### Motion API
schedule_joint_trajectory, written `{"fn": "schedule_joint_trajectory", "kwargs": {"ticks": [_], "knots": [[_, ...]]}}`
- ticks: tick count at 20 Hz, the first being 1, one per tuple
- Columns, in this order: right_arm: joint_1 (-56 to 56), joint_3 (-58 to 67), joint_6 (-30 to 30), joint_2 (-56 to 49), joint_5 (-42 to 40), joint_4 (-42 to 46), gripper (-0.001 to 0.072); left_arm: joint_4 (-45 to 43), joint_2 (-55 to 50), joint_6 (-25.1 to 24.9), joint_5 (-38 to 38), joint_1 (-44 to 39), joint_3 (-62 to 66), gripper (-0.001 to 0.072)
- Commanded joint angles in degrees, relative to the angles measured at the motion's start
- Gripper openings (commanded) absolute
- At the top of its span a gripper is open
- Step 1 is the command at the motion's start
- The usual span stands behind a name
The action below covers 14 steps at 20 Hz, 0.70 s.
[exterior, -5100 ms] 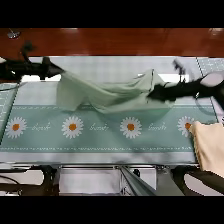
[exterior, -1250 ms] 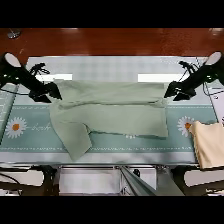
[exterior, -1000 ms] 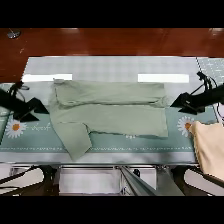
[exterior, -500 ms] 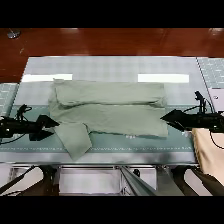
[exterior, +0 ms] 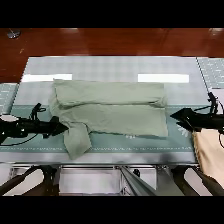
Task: Fold the shirts.
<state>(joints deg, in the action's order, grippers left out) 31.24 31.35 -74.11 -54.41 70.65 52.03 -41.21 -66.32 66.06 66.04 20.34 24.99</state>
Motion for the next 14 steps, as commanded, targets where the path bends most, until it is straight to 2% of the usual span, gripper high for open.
{"fn": "schedule_joint_trajectory", "kwargs": {"ticks": [1,3,5,13,14], "knots": [[2.7,-1.7,-4.6,0.1,6.1,10.0,0.0622,1.8,0.3,-3.0,4.1,-1.4,1.8,0.0025],[-0.5,-6.0,-4.6,0.0,3.7,4.5,0.0622,2.3,0.6,-3.0,4.0,-1.4,2.4,0.0025],[-4.8,-7.9,-5.1,-1.0,1.5,4.1,0.0622,4.3,0.6,-3.0,4.0,-1.4,2.4,0.0025],[-14.8,-3.5,-6.2,-12.4,-8.4,-1.8,0.0621,6.4,0.6,-3.0,3.4,-1.4,2.4,0.0025],[-15.5,-2.0,-6.2,-13.8,-9.0,-3.5,0.055,6.3,0.6,-3.0,2.6,-1.4,2.7,0.0025]]}}
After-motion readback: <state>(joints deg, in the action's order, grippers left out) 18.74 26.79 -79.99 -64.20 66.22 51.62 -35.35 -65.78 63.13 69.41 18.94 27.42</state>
